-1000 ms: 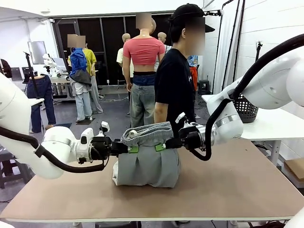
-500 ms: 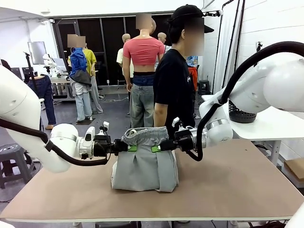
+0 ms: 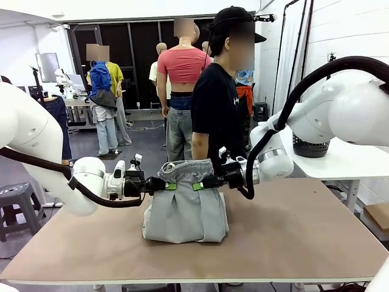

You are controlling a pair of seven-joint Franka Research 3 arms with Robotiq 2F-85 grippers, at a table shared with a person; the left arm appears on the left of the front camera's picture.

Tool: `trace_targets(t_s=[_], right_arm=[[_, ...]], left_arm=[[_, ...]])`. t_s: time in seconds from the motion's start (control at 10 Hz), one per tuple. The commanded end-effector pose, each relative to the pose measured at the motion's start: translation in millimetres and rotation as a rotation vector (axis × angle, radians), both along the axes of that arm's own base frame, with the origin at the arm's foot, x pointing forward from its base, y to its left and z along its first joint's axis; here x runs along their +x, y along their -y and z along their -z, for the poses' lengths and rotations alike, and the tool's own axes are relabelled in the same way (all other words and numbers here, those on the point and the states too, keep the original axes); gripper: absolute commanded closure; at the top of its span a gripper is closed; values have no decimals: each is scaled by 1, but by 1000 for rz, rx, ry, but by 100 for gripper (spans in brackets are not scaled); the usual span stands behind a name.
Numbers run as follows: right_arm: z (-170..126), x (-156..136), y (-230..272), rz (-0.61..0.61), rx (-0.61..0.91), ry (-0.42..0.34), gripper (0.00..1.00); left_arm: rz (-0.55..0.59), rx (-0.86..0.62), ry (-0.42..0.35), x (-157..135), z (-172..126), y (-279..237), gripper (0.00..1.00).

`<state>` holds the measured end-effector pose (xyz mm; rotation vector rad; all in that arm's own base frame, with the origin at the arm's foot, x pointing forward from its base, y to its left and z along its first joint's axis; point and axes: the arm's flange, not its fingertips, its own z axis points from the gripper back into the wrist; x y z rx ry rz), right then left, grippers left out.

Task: Fold the training pants.
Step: Fold the Training pants in half.

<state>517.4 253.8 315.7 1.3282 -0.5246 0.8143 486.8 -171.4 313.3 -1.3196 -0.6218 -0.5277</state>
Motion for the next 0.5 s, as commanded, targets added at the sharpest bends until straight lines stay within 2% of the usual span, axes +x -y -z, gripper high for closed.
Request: trace_targets(t_s=[0.0, 0.4], right_arm=[[-1, -4, 3, -2, 4, -4, 100], [0, 32, -8, 43, -3, 21, 100]], left_arm=[[-3, 3, 7, -6, -5, -1, 100], [-45, 45, 41, 30, -6, 2, 100]])
